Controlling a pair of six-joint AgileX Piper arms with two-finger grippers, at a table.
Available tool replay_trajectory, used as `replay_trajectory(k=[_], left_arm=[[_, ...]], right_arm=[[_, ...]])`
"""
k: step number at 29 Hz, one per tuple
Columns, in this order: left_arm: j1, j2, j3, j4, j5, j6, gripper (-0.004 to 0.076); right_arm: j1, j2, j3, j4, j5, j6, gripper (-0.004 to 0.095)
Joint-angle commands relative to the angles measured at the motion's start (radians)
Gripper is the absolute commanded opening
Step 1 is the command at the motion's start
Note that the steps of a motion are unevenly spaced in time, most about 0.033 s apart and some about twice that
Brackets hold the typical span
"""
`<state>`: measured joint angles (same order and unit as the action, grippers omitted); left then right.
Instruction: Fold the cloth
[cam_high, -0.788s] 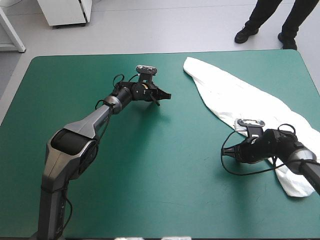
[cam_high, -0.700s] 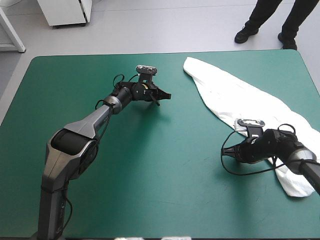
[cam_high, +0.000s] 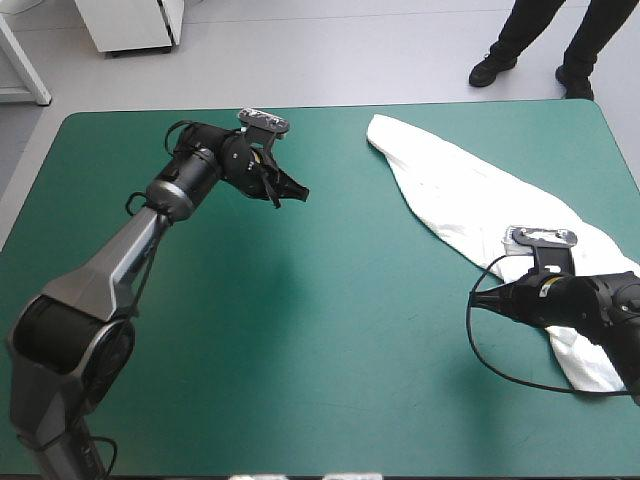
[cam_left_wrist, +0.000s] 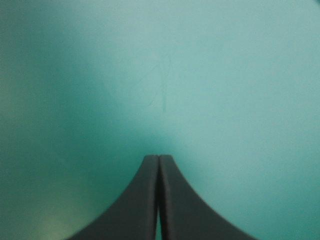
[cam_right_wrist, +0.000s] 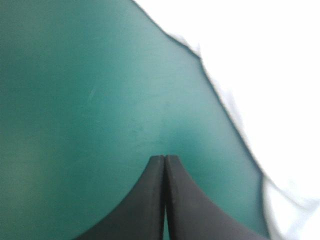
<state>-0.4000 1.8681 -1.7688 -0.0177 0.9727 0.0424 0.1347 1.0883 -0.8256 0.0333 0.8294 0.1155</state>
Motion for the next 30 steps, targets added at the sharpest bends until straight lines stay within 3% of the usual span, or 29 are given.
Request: replay_trajectory(k=[1,6,9,14,17,21,30], left_arm=[[-0.007,-0.184,0.069,0.018,0.037,-0.025,-0.0010],[-0.007,-0.458,0.321,0.002,0.090,-0.050,-0.0010],[-0.007,-0.609,0.401,0.004,0.111,-0.055,-0.0010],[-0.007,-0.787,0.420,0.018,0.192,-0.108,-0.0010],[-0.007,-0.848,0.420,0.018,0.211,-0.120,-0.0010],[-0.007,-0.865,0.420,0.018,0.237,-0.122,-0.0010],[-0.007,-0.863,0.420,-0.012,0.276,-0.129,-0.0010]], right_arm=[[0.000,-0.019,-0.094,-0.141,0.105,0.041,0.0072],[0.000,0.015,-0.271,-0.182,0.220,0.050,0.0430],[-0.002,0.080,-0.359,-0.196,0.251,0.068,0.0552],[-0.065,0.238,-0.496,-0.189,0.292,0.057,0.0565],[-0.133,0.340,-0.551,-0.129,0.285,0.035,0.0586],[-0.202,0.457,-0.585,-0.009,0.225,-0.018,0.0648],[-0.210,0.691,-0.664,-0.033,0.108,-0.030,0.0662]])
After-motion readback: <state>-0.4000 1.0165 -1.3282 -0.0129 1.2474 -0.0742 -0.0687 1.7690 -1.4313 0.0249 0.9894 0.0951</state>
